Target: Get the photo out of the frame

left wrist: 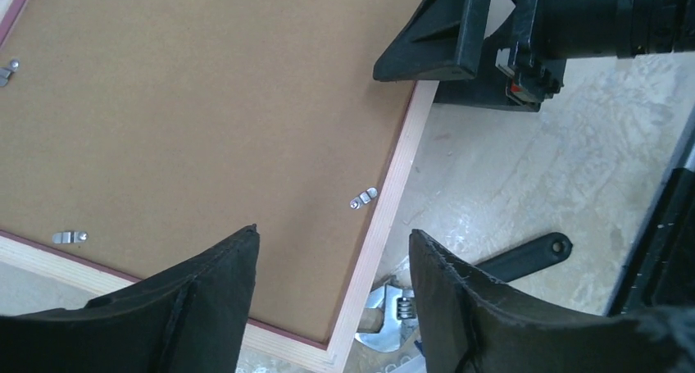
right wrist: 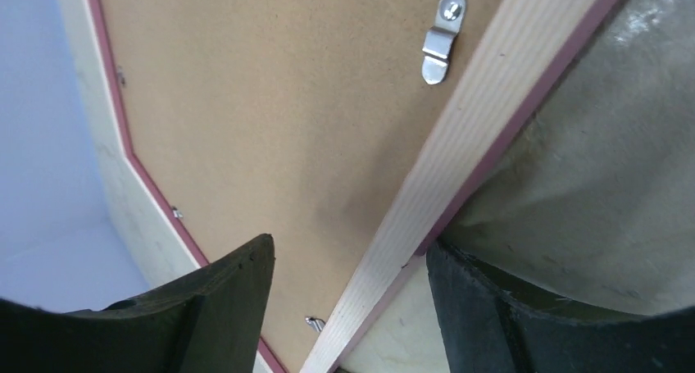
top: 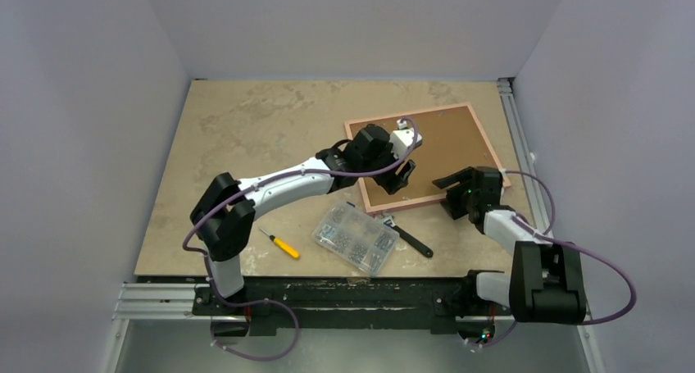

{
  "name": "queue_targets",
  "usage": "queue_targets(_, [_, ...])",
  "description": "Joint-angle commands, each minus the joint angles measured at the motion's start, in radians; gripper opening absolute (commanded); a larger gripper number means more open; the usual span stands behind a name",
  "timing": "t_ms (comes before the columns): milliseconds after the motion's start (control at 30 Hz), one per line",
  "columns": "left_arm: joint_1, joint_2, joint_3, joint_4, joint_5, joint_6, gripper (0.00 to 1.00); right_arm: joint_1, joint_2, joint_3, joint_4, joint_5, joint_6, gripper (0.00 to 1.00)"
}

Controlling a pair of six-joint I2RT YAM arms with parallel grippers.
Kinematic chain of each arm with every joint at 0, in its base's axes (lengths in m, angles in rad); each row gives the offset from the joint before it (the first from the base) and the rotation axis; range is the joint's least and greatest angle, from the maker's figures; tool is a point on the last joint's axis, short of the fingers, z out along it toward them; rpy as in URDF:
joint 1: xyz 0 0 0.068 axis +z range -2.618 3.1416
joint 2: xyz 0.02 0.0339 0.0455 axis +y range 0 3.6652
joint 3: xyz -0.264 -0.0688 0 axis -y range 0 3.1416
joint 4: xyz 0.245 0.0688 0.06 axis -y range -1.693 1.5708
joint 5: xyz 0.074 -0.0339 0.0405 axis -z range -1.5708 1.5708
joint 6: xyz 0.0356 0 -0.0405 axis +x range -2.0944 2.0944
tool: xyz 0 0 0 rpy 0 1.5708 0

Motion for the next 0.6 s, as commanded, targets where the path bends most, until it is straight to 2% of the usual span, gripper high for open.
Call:
queue_targets(0, [-0.054, -0.061, -0.053, 0.14, -0.107, 0.108, 0.7, 0.004, 0.05, -0.105, 0.146, 0.005, 0.079, 0.66])
queue_targets(33, [-0.069, -0.065, -0.077, 0.171, -0.12, 0.128, 0.76, 0.004, 0.047, -0.13, 0.175, 0.002, 0.09, 0.63])
queue_targets(100, [-0.091, -0.066, -0.103, 0.227, -0.156, 0.169, 0.8, 0.004, 0.036, -0.154, 0.21, 0.004, 0.101, 0.56])
queue_targets(233, [-0.138, -0.043, -0.124, 0.256, -0.203, 0.256, 0.84, 0.004, -0.009, -0.159, 0.22, 0.011, 0.084, 0.3])
queue_targets(300, [-0.162, -0.021, -0.129, 0.268, -0.24, 0.304, 0.85, 0.004, -0.035, -0.136, 0.184, 0.009, 0.062, 0.15])
queue_targets(333, [-0.172, -0.008, -0.126, 0.27, -0.264, 0.32, 0.86, 0.004, -0.048, -0.121, 0.159, 0.005, 0.056, 0.04])
queue_targets(367, [-0.179, 0.007, -0.119, 0.268, -0.293, 0.329, 0.86, 0.004, -0.062, -0.104, 0.127, 0.013, 0.052, 0.0])
queue_targets(567, [-0.187, 0.06, -0.083, 0.236, -0.344, 0.338, 0.85, 0.004, -0.125, -0.034, 0.005, 0.015, 0.032, 0.0])
